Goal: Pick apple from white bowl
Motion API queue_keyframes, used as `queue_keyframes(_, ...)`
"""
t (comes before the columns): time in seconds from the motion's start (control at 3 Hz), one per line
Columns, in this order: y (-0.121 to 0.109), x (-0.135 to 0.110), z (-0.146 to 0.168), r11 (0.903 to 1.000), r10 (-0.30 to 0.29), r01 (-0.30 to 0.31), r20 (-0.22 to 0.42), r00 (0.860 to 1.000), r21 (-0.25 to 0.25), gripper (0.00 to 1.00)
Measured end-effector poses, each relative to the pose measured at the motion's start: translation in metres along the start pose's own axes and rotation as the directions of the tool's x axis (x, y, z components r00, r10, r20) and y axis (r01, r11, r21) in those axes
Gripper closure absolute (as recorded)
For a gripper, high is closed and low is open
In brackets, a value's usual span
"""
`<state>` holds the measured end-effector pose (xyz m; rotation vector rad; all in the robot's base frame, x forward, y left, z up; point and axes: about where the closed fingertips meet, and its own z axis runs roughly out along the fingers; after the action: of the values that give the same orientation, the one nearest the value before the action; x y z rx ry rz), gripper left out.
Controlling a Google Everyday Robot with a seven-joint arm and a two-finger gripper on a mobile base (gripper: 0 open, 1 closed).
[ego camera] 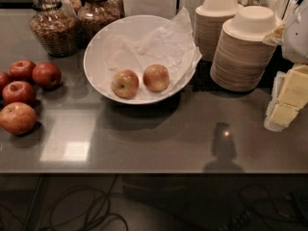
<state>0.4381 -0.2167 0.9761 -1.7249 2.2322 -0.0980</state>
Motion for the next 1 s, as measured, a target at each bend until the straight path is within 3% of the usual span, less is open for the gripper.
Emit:
queue_keyframes(0.33, 0.000, 0.000, 0.000, 1.0000, -0.001, 0.001, 0.000, 1.000, 0.000, 0.00)
queue_keyframes(0.67, -0.011, -0.023, 0.012, 0.9990, -0.043, 0.043, 0.026, 0.999, 0.012, 0.00)
queue_keyframes(1.0, -0.011, -0.023, 0.012, 0.9990, -0.043, 0.043, 0.026, 0.999, 0.012, 0.00)
